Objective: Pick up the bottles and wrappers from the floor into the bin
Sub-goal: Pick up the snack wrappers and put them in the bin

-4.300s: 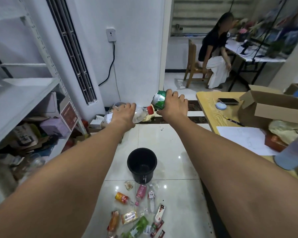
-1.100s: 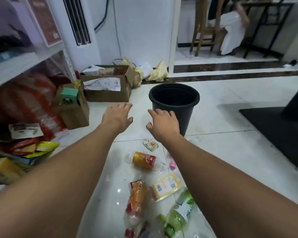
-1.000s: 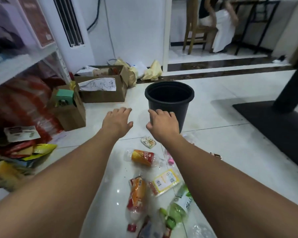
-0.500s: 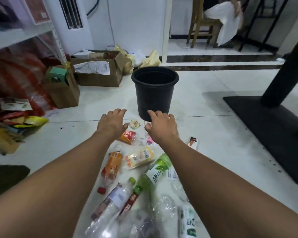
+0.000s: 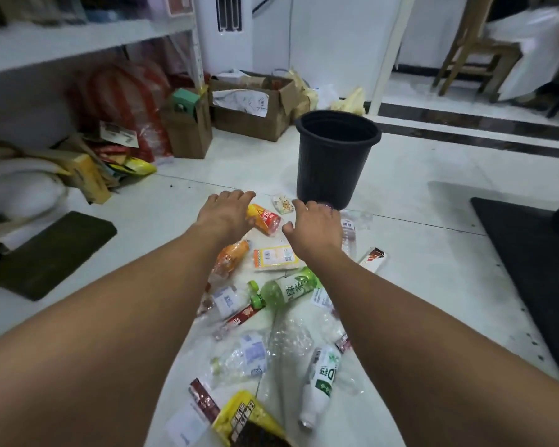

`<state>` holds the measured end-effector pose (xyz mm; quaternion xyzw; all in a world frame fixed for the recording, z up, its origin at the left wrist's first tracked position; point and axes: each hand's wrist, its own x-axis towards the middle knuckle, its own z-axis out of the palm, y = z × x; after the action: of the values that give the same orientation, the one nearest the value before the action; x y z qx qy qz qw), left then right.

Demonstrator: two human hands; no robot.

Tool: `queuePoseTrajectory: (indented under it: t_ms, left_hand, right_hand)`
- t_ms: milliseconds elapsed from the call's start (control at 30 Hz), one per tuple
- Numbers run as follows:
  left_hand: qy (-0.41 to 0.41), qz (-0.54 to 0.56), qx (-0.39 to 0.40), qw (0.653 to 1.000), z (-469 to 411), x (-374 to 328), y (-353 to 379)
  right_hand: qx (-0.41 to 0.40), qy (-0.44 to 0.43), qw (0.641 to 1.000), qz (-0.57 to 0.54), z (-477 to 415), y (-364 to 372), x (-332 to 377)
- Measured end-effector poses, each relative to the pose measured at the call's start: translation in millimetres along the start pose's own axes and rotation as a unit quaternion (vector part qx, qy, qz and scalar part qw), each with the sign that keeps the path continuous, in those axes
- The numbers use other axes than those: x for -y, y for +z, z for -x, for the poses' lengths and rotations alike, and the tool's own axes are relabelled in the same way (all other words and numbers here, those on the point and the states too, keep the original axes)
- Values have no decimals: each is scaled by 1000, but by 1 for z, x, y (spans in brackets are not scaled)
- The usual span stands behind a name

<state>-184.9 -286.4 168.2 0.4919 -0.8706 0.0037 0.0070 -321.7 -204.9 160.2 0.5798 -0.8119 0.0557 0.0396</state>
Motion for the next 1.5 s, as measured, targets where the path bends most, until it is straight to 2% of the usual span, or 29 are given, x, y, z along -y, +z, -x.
queuePoseTrajectory:
  t_ms: [167,367,500,700,900,1033,1233,1500]
  left_hand:
    - [18,-11,8,1000,25,27,8]
    - [79,6,29,996,45,34,22]
    - [111,24,23,993,54,32,36]
    - [141,40,67,987,78,34,64]
    - [141,52,84,985,103,14,82]
    - [151,20,97,983,117,5,99]
    - [143,6,83,986,128,6,116]
    - [123,-23,147,981,162,24,156]
  right_hand:
    - [0,26,1000,-5,21,-2,26]
    - [15,82,996,-32,50,4,55]
    - [15,128,991,-33,72,13,62]
    - [46,169,984,-31,117,27,60]
    - [63,160,985,-22,143,49,55]
    - [74,142,987,-28,155,73,57]
    - [102,118,987,-34,180,107,61]
    - [141,113,982,-54,210,140,60]
